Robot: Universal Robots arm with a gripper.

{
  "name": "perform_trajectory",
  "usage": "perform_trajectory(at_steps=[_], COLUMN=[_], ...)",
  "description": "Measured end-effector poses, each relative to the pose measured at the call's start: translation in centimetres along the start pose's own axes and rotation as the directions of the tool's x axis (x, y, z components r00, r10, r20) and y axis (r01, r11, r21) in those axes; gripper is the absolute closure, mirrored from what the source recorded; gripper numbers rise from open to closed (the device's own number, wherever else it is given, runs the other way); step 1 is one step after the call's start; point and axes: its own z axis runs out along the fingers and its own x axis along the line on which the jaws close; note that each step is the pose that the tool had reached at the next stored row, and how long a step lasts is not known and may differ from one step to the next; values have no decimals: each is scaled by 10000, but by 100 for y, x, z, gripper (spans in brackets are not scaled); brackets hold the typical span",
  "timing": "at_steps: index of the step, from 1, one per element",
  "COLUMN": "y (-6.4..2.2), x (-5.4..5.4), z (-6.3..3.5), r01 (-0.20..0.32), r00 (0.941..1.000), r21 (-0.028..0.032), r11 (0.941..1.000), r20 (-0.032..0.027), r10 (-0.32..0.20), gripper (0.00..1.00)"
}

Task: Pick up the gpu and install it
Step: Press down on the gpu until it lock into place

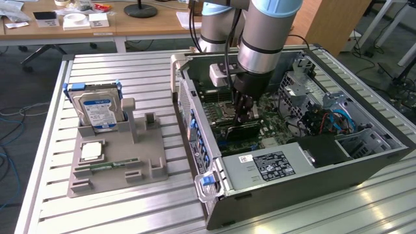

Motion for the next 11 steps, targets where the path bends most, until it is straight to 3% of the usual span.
perform_trajectory(at_steps=[11], y=[5], x=[5], z=[8], r01=[0], r00=[10000], r21=[-2], r11=[10000], r20=[33], r10=[0], gripper=[89])
